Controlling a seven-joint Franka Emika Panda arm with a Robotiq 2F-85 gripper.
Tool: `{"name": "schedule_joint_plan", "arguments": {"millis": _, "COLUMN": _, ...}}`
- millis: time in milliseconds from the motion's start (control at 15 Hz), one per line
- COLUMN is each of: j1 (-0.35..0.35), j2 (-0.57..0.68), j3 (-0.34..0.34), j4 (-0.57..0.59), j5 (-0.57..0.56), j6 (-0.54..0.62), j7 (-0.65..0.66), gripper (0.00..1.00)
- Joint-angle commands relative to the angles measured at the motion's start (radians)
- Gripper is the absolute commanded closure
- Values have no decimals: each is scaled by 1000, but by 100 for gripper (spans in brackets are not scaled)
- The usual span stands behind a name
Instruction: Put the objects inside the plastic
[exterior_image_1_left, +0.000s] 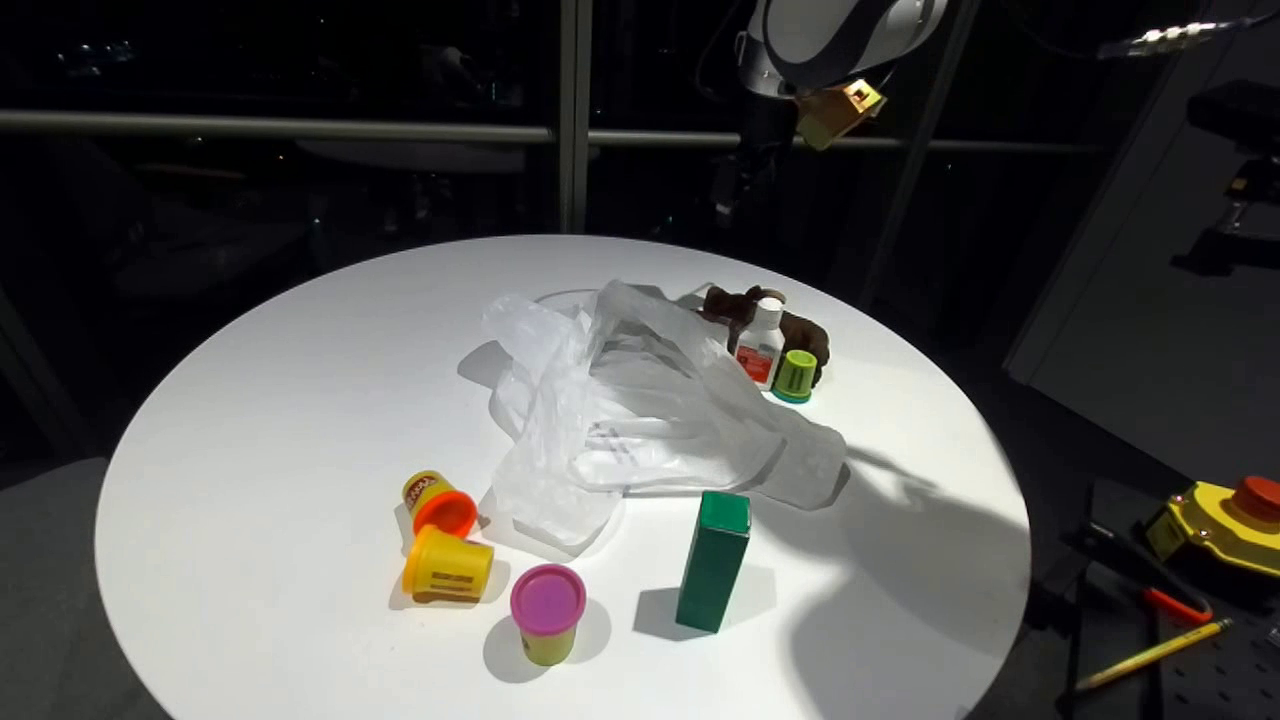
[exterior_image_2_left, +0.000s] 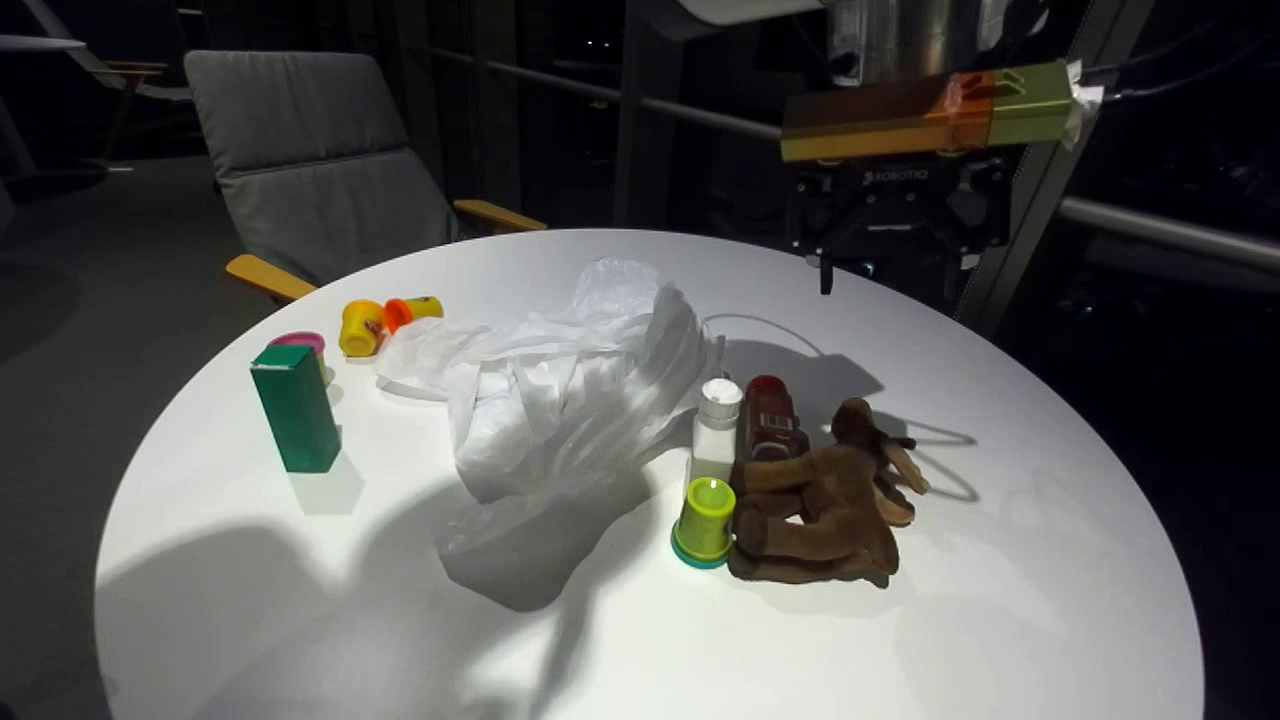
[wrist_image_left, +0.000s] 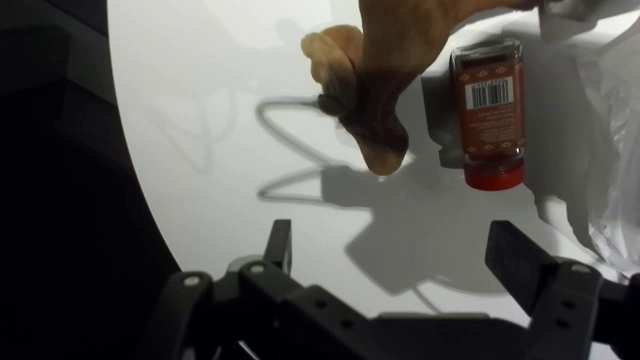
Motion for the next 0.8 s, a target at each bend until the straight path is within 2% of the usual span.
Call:
{"name": "schedule_joint_plan", "arguments": {"millis": 0, "j1": -6, "j2": 137, "j3": 25, "j4": 159, "j5": 48, "j6": 1, "j7": -20, "gripper": 0}}
{"name": "schedule_joint_plan", "arguments": {"millis": 467, "j1": 5, "j2": 272, "j3": 48, "j4": 215, "j5": 67, "j6": 10, "j7": -14, "gripper": 0}}
{"name": "schedule_joint_plan", "arguments": {"millis": 733, "j1": -14, "j2": 316, "j3": 76, "j4": 216, "j5": 89, "j6": -14, "j7": -43, "gripper": 0}}
